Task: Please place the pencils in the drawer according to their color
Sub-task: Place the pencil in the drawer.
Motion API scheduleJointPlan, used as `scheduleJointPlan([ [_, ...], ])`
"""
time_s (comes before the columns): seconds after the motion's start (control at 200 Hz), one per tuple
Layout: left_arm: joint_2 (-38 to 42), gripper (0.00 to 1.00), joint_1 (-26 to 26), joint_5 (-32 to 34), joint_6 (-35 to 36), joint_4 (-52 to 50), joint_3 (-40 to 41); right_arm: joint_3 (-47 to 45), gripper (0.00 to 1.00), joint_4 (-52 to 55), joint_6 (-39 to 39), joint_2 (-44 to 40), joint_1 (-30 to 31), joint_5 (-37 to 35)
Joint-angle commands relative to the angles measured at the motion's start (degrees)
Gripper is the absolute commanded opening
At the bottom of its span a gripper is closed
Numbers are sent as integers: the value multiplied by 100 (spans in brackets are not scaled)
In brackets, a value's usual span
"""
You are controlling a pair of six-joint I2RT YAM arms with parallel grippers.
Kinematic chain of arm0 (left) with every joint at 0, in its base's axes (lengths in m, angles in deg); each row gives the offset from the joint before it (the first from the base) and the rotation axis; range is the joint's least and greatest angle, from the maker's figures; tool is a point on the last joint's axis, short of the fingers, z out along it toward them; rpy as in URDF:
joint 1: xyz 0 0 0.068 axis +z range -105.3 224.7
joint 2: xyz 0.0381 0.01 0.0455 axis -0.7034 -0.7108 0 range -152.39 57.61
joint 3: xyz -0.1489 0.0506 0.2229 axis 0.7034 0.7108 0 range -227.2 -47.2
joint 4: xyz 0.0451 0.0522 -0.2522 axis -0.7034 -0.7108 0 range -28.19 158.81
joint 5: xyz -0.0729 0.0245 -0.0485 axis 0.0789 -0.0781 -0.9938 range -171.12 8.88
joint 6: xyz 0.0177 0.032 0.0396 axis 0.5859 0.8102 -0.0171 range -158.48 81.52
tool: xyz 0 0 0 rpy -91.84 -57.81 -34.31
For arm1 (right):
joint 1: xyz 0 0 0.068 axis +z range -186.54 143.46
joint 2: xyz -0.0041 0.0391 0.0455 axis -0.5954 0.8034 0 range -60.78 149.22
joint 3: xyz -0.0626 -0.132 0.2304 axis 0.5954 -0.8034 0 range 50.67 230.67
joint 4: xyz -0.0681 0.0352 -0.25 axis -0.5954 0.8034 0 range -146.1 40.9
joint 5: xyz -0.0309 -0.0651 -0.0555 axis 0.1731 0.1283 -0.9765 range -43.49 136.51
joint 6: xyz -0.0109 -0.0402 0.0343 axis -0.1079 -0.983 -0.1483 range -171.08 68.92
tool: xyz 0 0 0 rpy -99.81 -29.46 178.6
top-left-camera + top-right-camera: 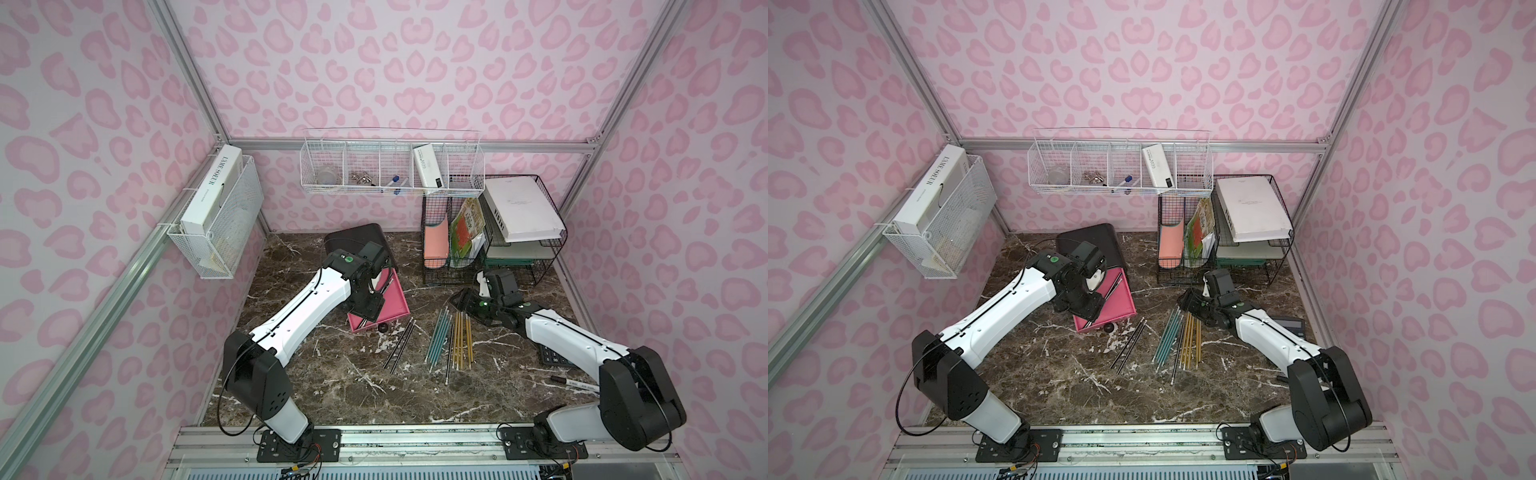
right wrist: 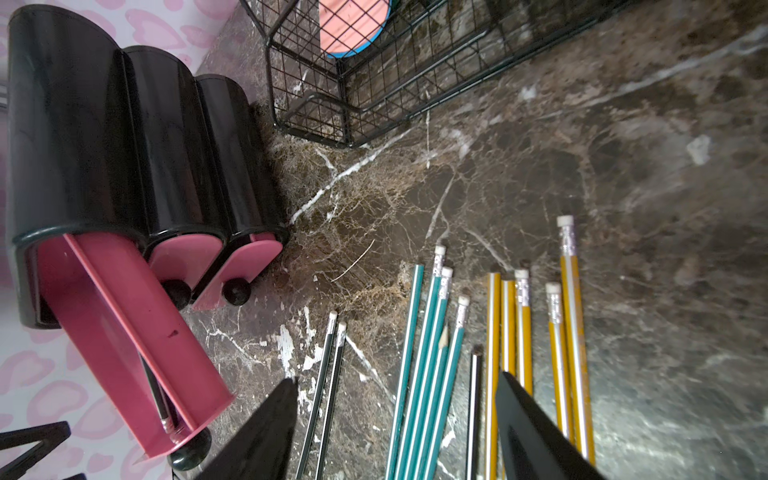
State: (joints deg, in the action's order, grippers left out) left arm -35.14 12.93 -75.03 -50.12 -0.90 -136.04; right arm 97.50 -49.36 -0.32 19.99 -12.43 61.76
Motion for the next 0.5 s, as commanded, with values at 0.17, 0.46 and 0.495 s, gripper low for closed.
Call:
scheduleJointPlan([
  [0.17,612,76,-5,-409,-114,-595,-257,-14,68,-65,-73,-31,2,5],
  [0.46,1588,85,-423,-1032,-388,-44,506,-94,68,-112,-75,-17,-2,31],
  [0.495,1667,86,-509,-1051,-481,48,740,-111,68,-117,-68,-26,7,26],
])
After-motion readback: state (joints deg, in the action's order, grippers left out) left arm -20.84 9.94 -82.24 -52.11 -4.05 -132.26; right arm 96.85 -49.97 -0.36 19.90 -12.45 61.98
